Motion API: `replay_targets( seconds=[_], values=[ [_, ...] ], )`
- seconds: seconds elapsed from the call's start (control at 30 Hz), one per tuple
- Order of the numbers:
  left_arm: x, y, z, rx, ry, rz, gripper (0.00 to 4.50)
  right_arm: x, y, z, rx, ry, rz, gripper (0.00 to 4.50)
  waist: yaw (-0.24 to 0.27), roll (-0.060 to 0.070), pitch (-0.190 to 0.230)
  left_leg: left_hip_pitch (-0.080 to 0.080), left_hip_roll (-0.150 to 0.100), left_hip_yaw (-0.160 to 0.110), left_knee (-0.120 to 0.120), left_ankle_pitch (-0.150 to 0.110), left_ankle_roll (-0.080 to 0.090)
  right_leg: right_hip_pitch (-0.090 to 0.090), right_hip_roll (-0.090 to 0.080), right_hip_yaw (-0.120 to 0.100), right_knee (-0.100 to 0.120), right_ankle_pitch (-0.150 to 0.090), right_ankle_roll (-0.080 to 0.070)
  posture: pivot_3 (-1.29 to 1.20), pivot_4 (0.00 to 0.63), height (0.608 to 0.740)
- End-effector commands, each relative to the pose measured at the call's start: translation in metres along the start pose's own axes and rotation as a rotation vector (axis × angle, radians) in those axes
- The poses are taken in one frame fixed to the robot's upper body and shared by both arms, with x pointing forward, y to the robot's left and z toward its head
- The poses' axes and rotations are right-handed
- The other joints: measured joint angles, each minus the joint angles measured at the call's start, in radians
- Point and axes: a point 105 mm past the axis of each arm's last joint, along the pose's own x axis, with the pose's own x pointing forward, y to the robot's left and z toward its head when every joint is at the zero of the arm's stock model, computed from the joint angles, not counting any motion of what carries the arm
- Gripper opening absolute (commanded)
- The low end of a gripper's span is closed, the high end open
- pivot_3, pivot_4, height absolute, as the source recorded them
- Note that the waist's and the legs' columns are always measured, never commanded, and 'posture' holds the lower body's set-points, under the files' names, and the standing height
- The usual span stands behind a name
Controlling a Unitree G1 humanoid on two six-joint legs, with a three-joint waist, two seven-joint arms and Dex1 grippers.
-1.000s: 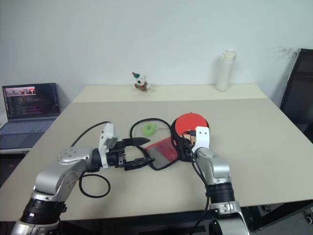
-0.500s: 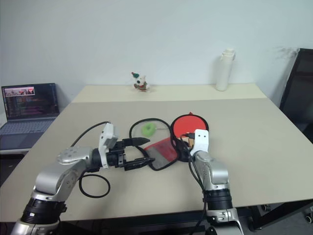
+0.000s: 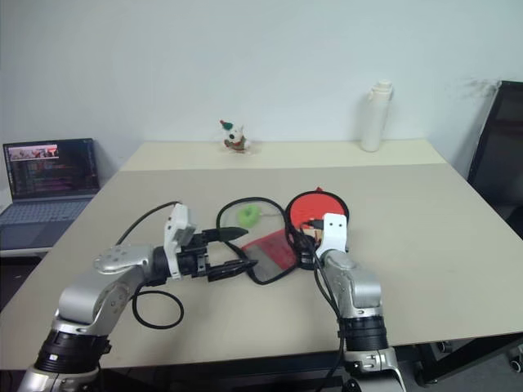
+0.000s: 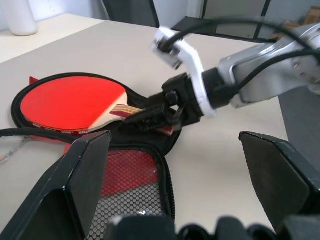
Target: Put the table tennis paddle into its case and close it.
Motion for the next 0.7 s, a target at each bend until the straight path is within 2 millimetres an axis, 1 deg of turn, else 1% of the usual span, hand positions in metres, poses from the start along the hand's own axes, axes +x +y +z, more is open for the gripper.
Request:
replay_targets(
  seconds=[0.03,0.07,0.13,0.2,0.23,0.27,0.33,0.4,0.6,0.63,0.7],
  values=[
    [-0.012,0.015,0.001,0.041,0.023,0.088,4.50,-0.032,0.023,0.036,-0.089,-0.106,0.230,4.17,0.000,0.000,0.000,0.000,0.000,0.000,0.000,0.000,0.000,0.000,0.000,0.000,0.000,0.000,0.000,0.00,0.150,0.740],
    [-0.016,0.020,-0.004,0.046,0.048,0.114,4.50,-0.041,0.025,0.039,-0.119,-0.112,0.284,4.17,0.000,0.000,0.000,0.000,0.000,0.000,0.000,0.000,0.000,0.000,0.000,0.000,0.000,0.000,0.000,0.00,0.150,0.740],
    [-0.029,0.036,-0.019,0.047,0.116,0.200,4.50,-0.062,0.026,0.047,-0.184,-0.132,0.405,4.17,0.000,0.000,0.000,0.000,0.000,0.000,0.000,0.000,0.000,0.000,0.000,0.000,0.000,0.000,0.000,0.00,0.150,0.740],
    [-0.039,0.048,-0.028,0.038,0.151,0.260,4.50,-0.079,0.025,0.051,-0.220,-0.133,0.497,4.17,0.001,0.000,0.000,0.000,0.000,0.000,0.000,0.000,0.000,0.000,0.000,-0.001,0.000,0.000,0.000,0.00,0.150,0.740],
    [-0.042,0.051,-0.031,0.036,0.160,0.277,4.11,-0.086,0.025,0.052,-0.233,-0.130,0.531,4.19,0.001,0.000,0.000,0.000,-0.001,0.000,0.000,0.000,0.000,0.000,0.000,-0.001,0.000,0.000,0.000,0.00,0.150,0.740],
    [-0.046,0.054,-0.036,0.019,0.172,0.284,3.93,-0.092,0.018,0.055,-0.265,-0.126,0.549,4.19,0.001,0.000,0.000,0.000,-0.001,0.000,0.000,0.000,0.000,0.000,0.000,-0.001,0.000,0.000,0.000,0.00,0.150,0.740],
    [-0.051,0.058,-0.045,0.000,0.194,0.290,3.23,-0.100,0.007,0.059,-0.302,-0.118,0.558,4.19,0.001,0.000,0.000,0.000,-0.001,0.000,0.000,0.000,0.000,0.000,0.000,-0.001,-0.001,0.000,0.000,0.00,0.150,0.740],
    [-0.052,0.064,-0.053,-0.008,0.221,0.304,2.49,-0.103,0.000,0.063,-0.329,-0.124,0.546,4.19,0.002,0.000,0.000,0.000,-0.001,0.000,0.000,0.000,0.000,0.000,0.000,-0.001,-0.001,0.000,0.000,0.00,0.150,0.740],
    [-0.048,0.086,-0.073,-0.024,0.300,0.372,0.27,-0.104,-0.008,0.066,-0.355,-0.129,0.519,4.19,0.003,-0.001,0.000,0.000,-0.001,0.000,0.000,0.000,0.000,0.000,0.001,-0.001,0.000,0.000,0.000,0.00,0.150,0.740],
    [-0.046,0.091,-0.076,-0.027,0.300,0.394,0.05,-0.103,-0.008,0.065,-0.355,-0.129,0.514,4.19,0.003,-0.001,0.000,0.000,-0.001,0.000,0.000,0.000,0.001,0.000,0.001,-0.001,0.000,0.000,0.000,0.00,0.150,0.740],
    [-0.042,0.097,-0.082,-0.023,0.319,0.421,0.05,-0.103,-0.009,0.065,-0.359,-0.132,0.509,4.19,0.003,-0.001,0.000,0.000,-0.001,0.001,0.000,0.000,0.001,0.000,0.000,-0.001,-0.001,0.000,0.000,0.00,0.150,0.740]
  ],
)
